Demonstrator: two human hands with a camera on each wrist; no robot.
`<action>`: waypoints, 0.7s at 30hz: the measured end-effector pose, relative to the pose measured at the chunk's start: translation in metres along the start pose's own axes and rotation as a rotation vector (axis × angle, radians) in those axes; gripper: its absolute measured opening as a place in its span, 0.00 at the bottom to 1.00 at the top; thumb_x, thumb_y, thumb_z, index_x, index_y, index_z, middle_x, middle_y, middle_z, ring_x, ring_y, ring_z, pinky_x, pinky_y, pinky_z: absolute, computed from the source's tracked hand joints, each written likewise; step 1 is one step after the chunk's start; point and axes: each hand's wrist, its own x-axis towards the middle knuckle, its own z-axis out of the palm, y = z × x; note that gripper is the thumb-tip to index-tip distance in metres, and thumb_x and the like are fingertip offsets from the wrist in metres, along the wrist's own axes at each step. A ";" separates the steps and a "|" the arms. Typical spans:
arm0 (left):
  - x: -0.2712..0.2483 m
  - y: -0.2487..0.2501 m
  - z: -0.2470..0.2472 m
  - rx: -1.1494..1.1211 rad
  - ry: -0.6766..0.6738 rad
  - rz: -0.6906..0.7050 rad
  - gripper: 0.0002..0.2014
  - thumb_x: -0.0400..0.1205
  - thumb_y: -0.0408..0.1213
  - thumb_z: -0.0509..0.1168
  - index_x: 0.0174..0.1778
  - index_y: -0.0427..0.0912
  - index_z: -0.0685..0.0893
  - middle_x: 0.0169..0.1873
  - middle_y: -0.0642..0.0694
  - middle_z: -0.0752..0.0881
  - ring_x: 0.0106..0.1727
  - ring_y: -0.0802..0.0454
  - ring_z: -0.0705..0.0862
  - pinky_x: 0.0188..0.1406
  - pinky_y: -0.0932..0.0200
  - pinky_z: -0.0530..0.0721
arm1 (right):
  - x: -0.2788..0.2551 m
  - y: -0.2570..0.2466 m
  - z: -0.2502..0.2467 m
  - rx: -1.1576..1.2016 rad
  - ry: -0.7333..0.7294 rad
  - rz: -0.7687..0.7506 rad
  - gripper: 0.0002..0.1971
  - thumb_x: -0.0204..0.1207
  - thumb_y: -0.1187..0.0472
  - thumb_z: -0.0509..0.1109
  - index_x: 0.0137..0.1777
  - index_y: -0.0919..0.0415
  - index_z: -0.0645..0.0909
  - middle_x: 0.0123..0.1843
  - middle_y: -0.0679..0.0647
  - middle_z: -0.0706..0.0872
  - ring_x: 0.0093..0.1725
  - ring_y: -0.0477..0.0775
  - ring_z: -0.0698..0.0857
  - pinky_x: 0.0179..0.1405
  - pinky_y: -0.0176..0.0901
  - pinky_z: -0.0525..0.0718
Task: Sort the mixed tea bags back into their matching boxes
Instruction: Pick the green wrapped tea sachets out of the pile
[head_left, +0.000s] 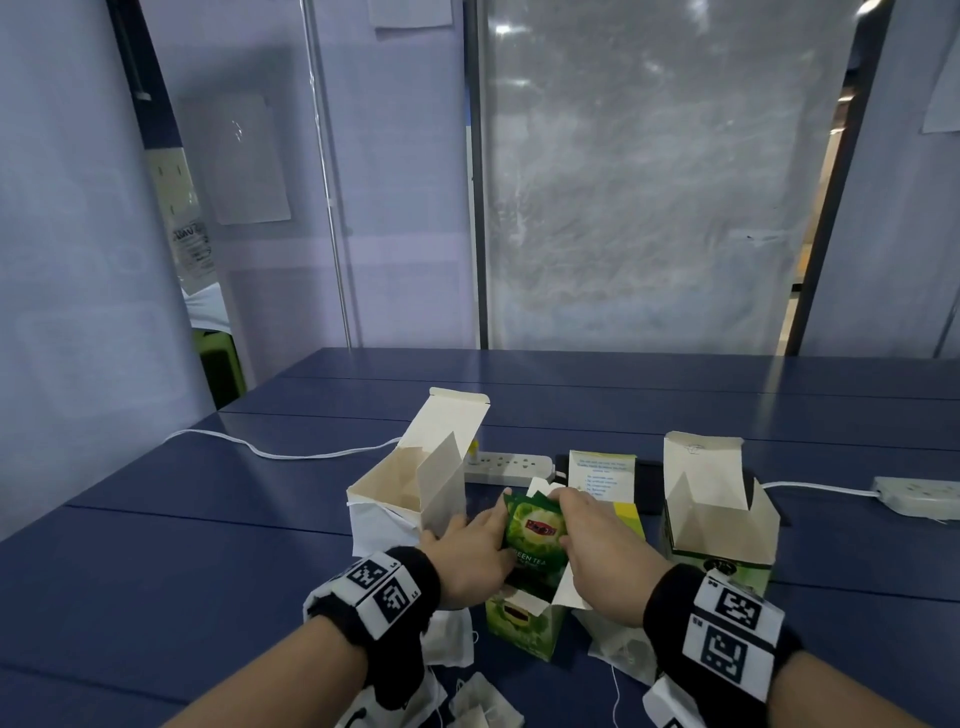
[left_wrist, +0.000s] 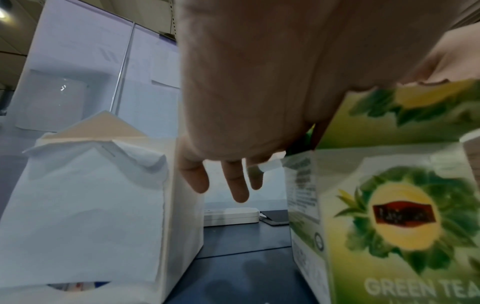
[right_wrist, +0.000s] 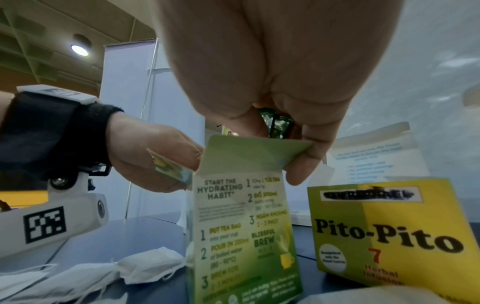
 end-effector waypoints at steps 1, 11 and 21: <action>0.001 0.001 0.001 0.026 0.005 -0.010 0.32 0.86 0.49 0.49 0.83 0.55 0.41 0.78 0.49 0.64 0.78 0.43 0.59 0.76 0.32 0.51 | -0.001 0.001 0.000 0.006 0.004 -0.006 0.23 0.80 0.72 0.59 0.73 0.57 0.63 0.69 0.54 0.72 0.68 0.53 0.71 0.67 0.43 0.74; 0.009 0.003 -0.003 0.022 -0.010 -0.025 0.32 0.86 0.51 0.52 0.82 0.64 0.41 0.73 0.46 0.69 0.76 0.42 0.62 0.76 0.33 0.57 | -0.005 0.008 0.002 0.054 0.042 -0.024 0.20 0.80 0.68 0.61 0.70 0.55 0.64 0.64 0.53 0.74 0.61 0.52 0.75 0.61 0.42 0.77; 0.015 -0.003 0.001 -0.069 0.029 -0.031 0.25 0.85 0.48 0.57 0.79 0.61 0.60 0.67 0.46 0.76 0.71 0.42 0.71 0.74 0.36 0.66 | -0.008 0.009 0.003 0.069 0.054 -0.066 0.19 0.82 0.64 0.59 0.72 0.54 0.63 0.64 0.52 0.72 0.60 0.52 0.75 0.61 0.44 0.78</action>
